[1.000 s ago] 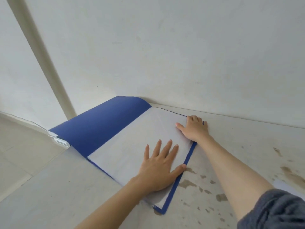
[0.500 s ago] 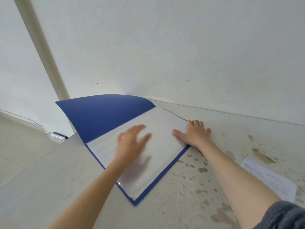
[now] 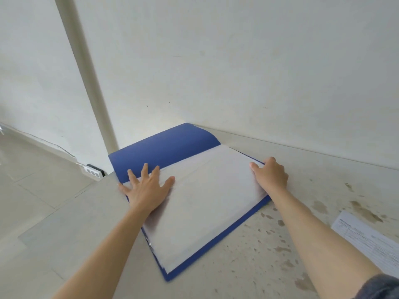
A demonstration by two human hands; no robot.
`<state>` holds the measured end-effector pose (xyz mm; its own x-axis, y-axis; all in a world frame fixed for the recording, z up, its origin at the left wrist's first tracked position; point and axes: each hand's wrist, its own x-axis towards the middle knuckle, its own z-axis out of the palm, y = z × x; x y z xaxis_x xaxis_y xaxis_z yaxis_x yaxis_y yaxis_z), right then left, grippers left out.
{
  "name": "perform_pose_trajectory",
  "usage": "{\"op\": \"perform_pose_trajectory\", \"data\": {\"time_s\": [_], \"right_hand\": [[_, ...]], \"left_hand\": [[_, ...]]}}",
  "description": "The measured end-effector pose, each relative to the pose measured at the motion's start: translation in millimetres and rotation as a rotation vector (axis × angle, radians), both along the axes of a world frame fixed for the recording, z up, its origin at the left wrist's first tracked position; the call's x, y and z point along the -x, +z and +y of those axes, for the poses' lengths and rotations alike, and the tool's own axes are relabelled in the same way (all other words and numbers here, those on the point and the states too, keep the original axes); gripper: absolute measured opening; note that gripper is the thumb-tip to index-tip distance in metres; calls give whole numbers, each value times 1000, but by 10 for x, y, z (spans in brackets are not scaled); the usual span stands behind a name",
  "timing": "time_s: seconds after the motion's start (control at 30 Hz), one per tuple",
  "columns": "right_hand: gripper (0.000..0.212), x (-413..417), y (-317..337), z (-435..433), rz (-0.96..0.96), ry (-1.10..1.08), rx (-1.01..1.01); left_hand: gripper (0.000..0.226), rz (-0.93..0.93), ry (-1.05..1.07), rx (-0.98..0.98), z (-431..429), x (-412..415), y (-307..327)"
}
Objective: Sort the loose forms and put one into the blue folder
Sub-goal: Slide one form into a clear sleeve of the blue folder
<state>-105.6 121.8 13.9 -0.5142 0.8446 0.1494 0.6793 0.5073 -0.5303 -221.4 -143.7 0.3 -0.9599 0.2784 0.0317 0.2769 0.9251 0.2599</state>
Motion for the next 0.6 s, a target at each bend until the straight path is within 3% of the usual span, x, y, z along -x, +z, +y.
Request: {"op": "perform_pose_trajectory", "data": {"time_s": [0.13, 0.27, 0.43, 0.6], "right_hand": [[42, -272, 26, -92, 108, 2, 124], [27, -725, 96, -120, 133, 34, 115], [52, -1286, 238, -59, 36, 125, 149], [57, -1634, 249, -43, -19, 171, 178]], "left_hand": [[70, 13, -56, -8, -84, -37, 10], [69, 14, -144, -13, -121, -150, -1], [63, -9, -272, -51, -76, -239, -1], [57, -27, -387, -55, 77, -281, 41]]}}
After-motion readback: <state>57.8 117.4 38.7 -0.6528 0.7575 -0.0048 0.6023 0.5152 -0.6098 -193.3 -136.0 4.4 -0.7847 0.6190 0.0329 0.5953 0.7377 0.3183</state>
